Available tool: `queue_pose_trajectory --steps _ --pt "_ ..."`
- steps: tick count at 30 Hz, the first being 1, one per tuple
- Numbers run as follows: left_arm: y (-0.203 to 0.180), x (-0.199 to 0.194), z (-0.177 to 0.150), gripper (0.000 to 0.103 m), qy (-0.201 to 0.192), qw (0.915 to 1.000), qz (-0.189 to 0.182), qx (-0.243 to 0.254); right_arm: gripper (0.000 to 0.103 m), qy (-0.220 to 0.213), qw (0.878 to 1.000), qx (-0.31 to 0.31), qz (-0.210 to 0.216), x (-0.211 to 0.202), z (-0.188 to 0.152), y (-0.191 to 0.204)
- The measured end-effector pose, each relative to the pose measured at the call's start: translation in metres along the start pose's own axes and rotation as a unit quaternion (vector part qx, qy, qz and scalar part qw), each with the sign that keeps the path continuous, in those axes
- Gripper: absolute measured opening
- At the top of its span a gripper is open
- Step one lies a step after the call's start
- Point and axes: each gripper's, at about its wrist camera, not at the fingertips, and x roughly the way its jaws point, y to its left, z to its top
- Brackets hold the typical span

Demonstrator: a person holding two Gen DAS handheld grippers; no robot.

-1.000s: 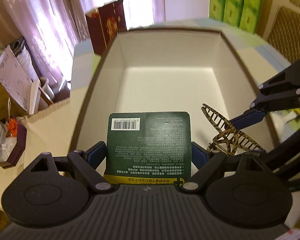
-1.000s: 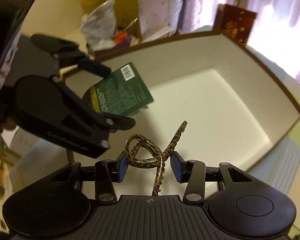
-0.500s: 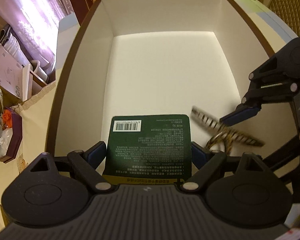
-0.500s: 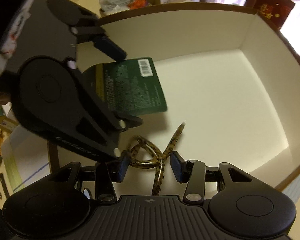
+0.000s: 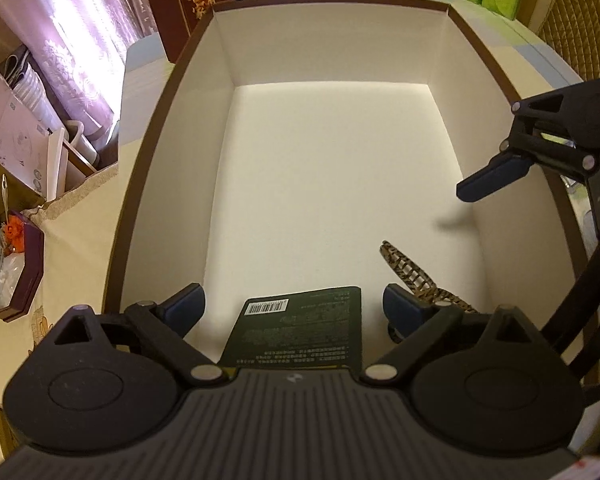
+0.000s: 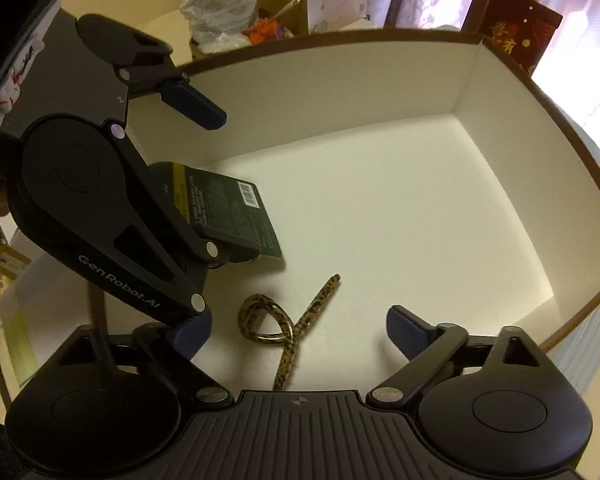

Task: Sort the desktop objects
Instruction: 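Lower and release the card and claw clip into the box with both tools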

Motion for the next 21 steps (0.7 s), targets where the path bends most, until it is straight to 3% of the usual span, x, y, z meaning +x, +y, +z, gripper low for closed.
queue_pose_trajectory --steps 12,21 --pt "-0.008 -0.038 -0.001 0.097 -0.031 0.9994 0.012 -0.015 0.099 -0.042 0.999 0.019 0.001 -0.022 -0.012 -0.023" --pt "-0.020 -0.065 -0.006 0.097 -0.050 0.9981 0.031 -0.018 0.101 -0.074 0.997 0.024 -0.003 -0.041 -0.012 -0.002"
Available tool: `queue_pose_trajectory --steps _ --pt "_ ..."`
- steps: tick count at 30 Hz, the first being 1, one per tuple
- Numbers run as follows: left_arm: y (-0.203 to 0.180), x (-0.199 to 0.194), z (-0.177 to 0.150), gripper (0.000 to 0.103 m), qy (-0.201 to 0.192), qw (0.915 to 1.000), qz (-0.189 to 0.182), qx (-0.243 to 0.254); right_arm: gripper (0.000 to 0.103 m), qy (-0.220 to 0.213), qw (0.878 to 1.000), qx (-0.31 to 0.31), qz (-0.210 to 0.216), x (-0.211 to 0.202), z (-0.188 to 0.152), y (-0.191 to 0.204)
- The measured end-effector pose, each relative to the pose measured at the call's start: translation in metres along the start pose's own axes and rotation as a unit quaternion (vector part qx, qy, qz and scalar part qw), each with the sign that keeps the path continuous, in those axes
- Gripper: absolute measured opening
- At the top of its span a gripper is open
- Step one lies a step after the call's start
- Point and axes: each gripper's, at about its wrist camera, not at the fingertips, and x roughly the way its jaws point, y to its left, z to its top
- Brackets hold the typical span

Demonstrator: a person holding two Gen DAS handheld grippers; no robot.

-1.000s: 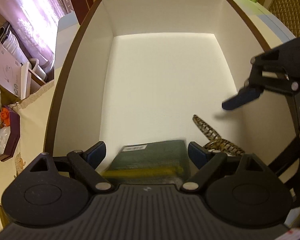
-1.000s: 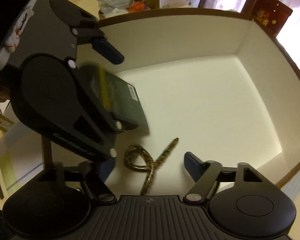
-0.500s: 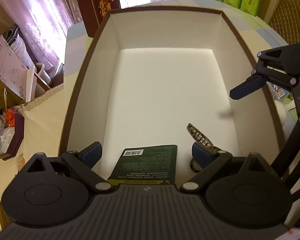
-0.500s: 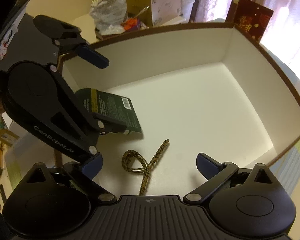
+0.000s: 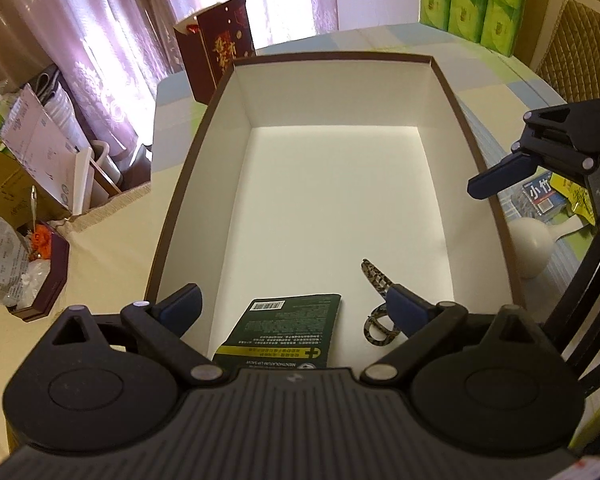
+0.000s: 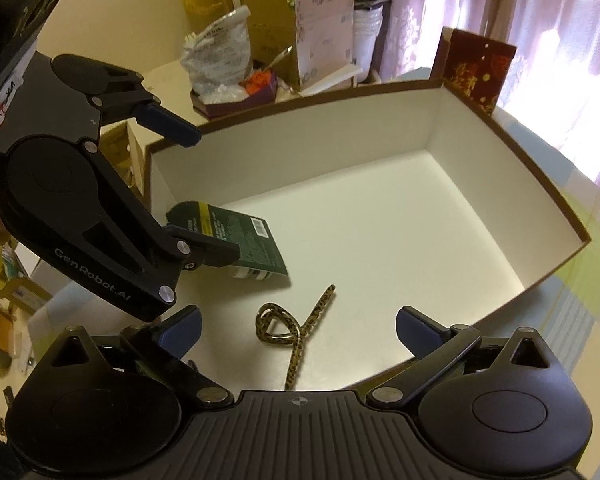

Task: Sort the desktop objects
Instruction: 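Lower and release the card and claw clip into the box with both tools, then return to the table and grasp the white spoon with the right tool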

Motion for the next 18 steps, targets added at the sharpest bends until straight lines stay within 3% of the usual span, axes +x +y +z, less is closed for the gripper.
queue_pose_trajectory --steps 9,18 --pt "-0.023 -0.040 -0.010 0.097 -0.028 0.9992 0.023 -0.018 0.101 -0.047 0.999 0.001 0.012 -0.054 -0.024 0.016" --pt "-0.066 -0.087 -0.037 0.097 -0.059 0.9962 0.043 -0.049 0.101 -0.083 0.996 -0.005 0.027 -0.107 -0.079 0.026"
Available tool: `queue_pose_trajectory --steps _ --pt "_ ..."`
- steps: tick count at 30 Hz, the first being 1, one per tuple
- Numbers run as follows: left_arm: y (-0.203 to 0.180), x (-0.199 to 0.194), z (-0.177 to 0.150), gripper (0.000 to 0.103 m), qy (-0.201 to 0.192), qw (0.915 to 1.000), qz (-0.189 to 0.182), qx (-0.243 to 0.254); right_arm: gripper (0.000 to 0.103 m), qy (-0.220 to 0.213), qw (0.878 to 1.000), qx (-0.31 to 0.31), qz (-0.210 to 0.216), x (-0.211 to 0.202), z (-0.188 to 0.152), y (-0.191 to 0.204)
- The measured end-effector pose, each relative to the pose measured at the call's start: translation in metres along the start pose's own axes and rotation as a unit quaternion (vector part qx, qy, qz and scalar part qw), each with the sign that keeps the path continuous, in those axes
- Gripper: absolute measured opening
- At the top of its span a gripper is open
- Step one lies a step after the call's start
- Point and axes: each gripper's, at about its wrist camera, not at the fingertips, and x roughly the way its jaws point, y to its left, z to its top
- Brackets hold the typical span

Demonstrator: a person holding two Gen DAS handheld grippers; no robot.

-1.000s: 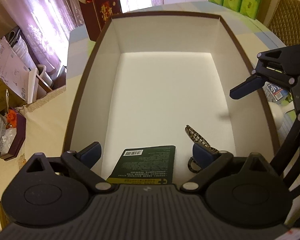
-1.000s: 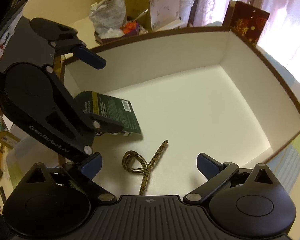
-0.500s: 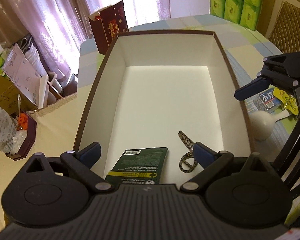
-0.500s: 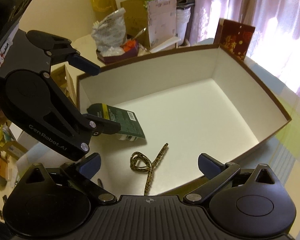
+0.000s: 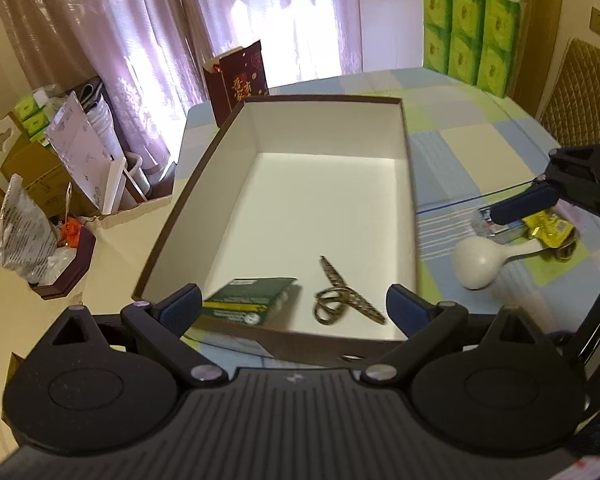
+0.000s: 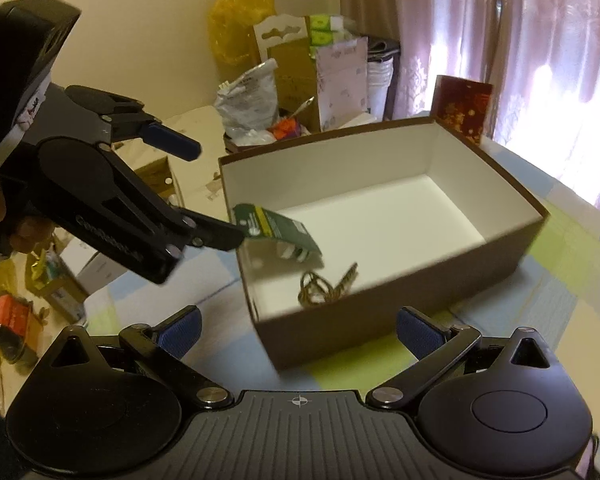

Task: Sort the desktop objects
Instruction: 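Return to the table and grasp the white spoon with the right tool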

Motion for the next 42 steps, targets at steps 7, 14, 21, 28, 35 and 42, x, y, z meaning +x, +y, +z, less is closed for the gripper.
queue_pose_trajectory --steps 7,14,21,28,35,42 --pt "-0.047 -0.024 -0.013 0.097 -0.016 0.9995 -0.029 -0.003 0.101 0.008 0.998 0.042 -0.046 -0.043 -0.053 -0.025" --pt "-0.104 -0.027 -0.010 0.097 -0.034 0.9963 -0.067 0.041 0.101 0.017 0.991 0.102 -0.089 -0.081 -0.101 -0.052" --pt "-0.149 -0.009 -0.001 0.097 -0.044 0.9907 -0.102 0.078 0.101 0.023 0.985 0.130 -0.110 -0.105 -0.138 -0.073" --pt "-0.175 0.017 0.000 0.097 -0.031 0.9883 -0.114 0.097 0.100 0.032 0.989 0.082 -0.120 -0.097 -0.157 -0.085" --pt "-0.176 0.053 0.000 0.097 0.007 0.9926 -0.101 0.067 0.062 0.052 0.993 0.012 -0.107 -0.066 -0.158 -0.101" --pt "-0.170 0.086 0.001 0.096 0.040 0.9926 -0.097 0.062 0.039 0.080 0.993 -0.044 -0.077 -0.029 -0.146 -0.120"
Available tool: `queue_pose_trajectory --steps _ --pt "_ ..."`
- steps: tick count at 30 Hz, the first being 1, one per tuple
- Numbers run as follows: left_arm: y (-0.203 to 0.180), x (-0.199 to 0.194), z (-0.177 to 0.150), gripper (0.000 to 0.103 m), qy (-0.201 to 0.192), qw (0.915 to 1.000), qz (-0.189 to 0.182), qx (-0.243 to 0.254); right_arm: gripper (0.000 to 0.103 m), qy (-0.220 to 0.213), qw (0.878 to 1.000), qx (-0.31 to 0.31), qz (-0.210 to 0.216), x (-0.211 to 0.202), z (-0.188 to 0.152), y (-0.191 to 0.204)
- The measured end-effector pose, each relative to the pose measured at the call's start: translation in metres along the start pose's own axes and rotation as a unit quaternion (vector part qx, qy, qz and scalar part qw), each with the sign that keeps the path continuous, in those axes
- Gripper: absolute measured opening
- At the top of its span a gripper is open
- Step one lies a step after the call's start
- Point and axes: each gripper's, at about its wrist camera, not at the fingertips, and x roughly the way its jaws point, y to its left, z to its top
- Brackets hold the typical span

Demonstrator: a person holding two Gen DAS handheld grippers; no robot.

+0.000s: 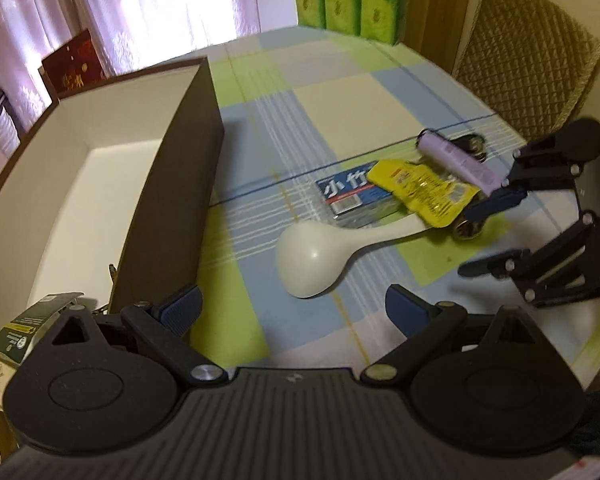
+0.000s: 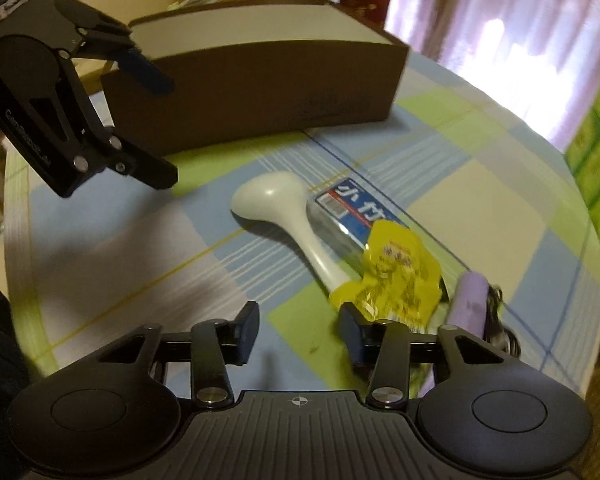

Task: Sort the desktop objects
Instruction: 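Return to the table and grasp the white spoon with the right tool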

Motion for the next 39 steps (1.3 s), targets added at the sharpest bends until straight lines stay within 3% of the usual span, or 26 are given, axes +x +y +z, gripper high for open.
queue_pose_trajectory --steps 11,14,21,26,29,33,37,39 --pt "0.011 0.028 0.012 0.096 0.025 0.9996 -0.012 0.003 0.030 0.036 0.996 -0.075 0.027 0.059 0.034 -0.010" --pt "0.013 0.029 0.013 0.096 0.027 0.9995 -0.012 0.005 0.028 0.037 0.996 -0.075 0.028 0.070 0.036 -0.010" --pt "0.016 0.026 0.012 0.096 0.029 0.9994 -0.017 0.005 0.012 0.052 0.997 -0.054 0.037 0.067 0.030 0.005" --pt "0.015 0.019 0.005 0.096 0.032 0.9992 -0.021 0.008 0.012 0.068 0.997 -0.013 0.045 0.058 0.014 0.022" --pt "0.015 0.016 0.001 0.096 0.035 0.9991 -0.022 0.007 0.013 0.041 0.999 0.012 0.031 0.050 0.008 0.026" --pt "0.014 0.016 -0.002 0.096 0.038 0.9991 -0.019 0.007 0.024 0.023 0.999 0.043 0.018 0.058 0.010 0.025" --pt "0.013 0.013 -0.003 0.096 0.034 0.9993 -0.017 0.008 0.024 -0.001 0.999 0.048 0.021 0.063 0.012 0.035" --pt "0.012 0.011 -0.004 0.096 0.031 0.9994 -0.016 0.009 0.018 -0.005 0.999 0.041 0.017 0.060 0.010 0.040"
